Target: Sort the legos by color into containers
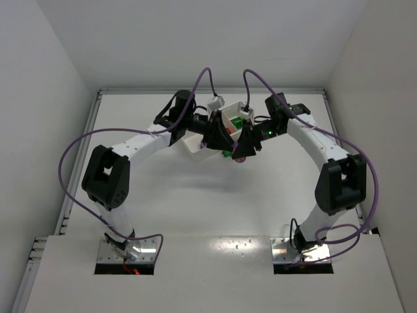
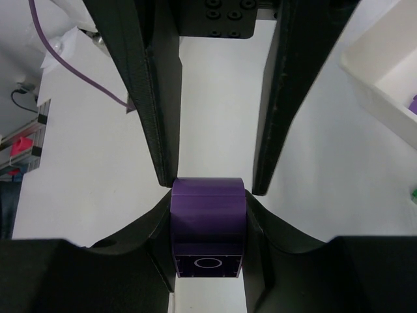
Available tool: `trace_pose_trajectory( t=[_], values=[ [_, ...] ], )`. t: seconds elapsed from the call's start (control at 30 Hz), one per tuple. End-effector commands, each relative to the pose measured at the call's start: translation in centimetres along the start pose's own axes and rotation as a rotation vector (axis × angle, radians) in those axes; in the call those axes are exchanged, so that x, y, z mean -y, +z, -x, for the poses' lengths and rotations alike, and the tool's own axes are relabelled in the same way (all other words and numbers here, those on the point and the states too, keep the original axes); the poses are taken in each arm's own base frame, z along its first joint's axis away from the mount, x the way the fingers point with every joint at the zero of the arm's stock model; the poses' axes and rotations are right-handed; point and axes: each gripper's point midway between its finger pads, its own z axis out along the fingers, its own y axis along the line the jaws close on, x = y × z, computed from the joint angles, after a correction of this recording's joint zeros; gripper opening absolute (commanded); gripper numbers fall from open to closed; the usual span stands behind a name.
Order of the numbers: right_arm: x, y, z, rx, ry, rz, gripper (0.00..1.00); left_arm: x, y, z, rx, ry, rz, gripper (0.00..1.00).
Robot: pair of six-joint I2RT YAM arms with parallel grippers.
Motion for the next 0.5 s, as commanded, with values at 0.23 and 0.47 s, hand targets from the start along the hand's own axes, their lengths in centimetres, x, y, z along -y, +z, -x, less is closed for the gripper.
trace_pose_trajectory(
  t=[0.23, 0.47],
  values=[
    [0.6, 0.2, 1.5, 0.034, -0.063, -0.007, 0.01, 1.7, 0.6, 1.5, 0.0, 0.079, -0.073, 0.46],
    [1.1, 0.2, 1.7, 0.056, -0.05, -0.046, 0.01, 1.5, 0.6, 1.4, -0.006, 0.061, -0.073, 0.49]
  ],
)
